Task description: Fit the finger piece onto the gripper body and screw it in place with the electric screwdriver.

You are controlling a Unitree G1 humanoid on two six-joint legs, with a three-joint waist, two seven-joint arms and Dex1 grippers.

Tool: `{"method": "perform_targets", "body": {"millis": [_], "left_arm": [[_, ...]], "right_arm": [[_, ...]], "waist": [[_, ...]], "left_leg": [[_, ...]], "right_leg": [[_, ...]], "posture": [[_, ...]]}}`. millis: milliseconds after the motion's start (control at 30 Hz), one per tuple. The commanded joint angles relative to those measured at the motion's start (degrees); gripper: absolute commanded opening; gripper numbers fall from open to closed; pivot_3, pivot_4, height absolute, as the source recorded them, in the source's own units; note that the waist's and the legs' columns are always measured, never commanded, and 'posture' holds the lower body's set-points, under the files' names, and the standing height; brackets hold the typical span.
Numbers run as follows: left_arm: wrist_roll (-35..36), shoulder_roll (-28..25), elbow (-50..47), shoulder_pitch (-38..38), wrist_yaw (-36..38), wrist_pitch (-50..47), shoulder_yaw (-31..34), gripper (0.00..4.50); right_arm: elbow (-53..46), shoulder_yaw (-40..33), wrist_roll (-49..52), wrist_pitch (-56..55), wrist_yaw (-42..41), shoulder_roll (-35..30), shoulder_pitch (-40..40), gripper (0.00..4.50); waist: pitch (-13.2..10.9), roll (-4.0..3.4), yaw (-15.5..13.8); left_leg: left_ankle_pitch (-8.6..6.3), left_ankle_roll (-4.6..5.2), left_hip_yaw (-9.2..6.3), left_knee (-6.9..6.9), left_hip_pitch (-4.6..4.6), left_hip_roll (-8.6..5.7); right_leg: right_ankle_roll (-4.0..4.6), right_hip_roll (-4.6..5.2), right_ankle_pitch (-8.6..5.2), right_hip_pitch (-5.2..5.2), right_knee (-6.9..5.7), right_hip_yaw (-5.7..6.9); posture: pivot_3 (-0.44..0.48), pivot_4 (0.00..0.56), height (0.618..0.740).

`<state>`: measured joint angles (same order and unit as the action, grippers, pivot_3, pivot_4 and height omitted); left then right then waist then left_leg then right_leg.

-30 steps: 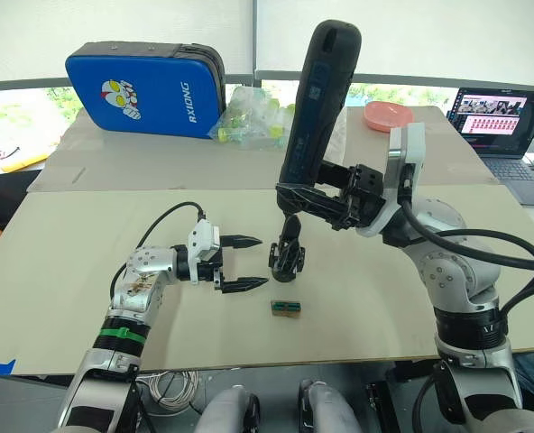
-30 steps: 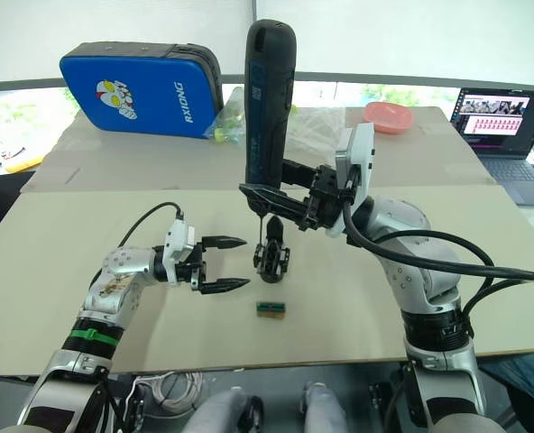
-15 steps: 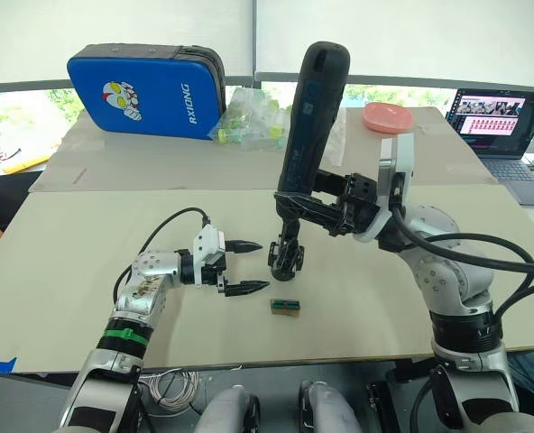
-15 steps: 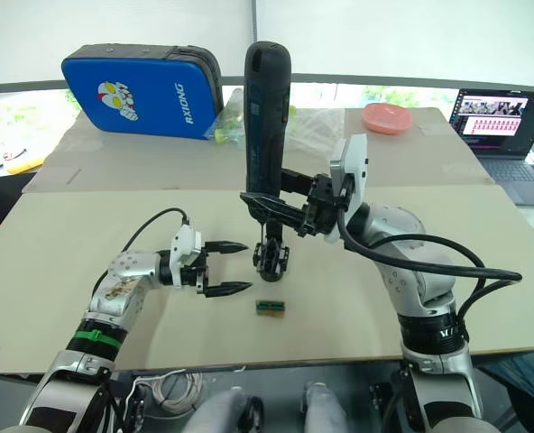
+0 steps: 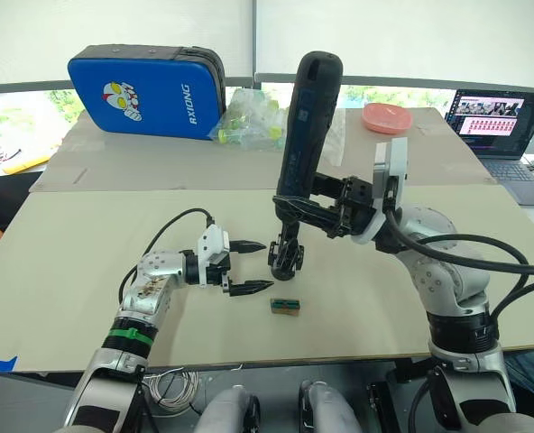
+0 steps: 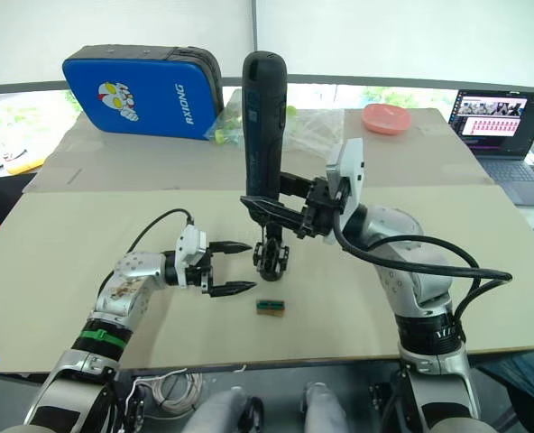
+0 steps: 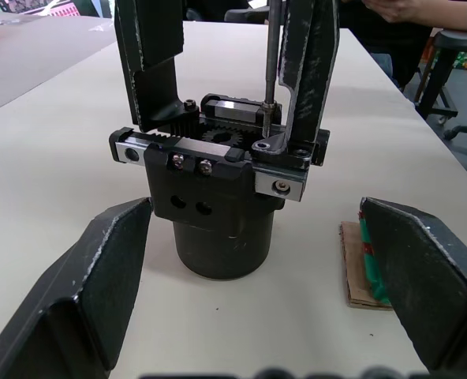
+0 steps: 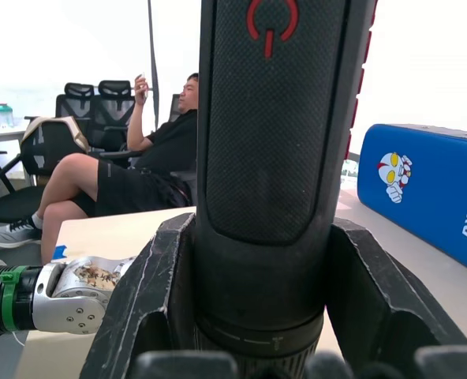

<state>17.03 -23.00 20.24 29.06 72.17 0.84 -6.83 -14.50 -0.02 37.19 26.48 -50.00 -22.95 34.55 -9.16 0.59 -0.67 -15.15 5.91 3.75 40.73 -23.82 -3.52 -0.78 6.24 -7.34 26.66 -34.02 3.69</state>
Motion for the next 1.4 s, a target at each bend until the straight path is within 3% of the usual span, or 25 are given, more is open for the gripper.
{"method": "perform_targets", "body": {"millis": [33,1400], "left_arm": [[0.13,0.13,-0.91,0.77,-0.29,-0.11,0.14,4.50],[-1.04,0.88,-1.02,-0.19,-1.93,0.37,-1.01,4.50]], "right_arm": [[-1.57,-1.10,0.65,-2.00,-0.42,0.29,0.64,1.88],[-2.05,0.00,-1.16,-3.09,-1.17,0.82,-0.65,1.88]], "waist": [[0.00,0.00,0.00],[0.00,0.00,0.01]], "left_leg": [[0.00,0.00,0.00,0.00,0.00,0.00],[-0.04,-0.04,0.00,0.00,0.00,0.00]], "right_leg": [[0.00,0.00,0.00,0.00,0.00,0.00],[0.00,0.02,0.00,-0.01,0.00,0.00]], "posture": [[0.000,0.150,0.740],[0.000,0.150,0.740]]}}
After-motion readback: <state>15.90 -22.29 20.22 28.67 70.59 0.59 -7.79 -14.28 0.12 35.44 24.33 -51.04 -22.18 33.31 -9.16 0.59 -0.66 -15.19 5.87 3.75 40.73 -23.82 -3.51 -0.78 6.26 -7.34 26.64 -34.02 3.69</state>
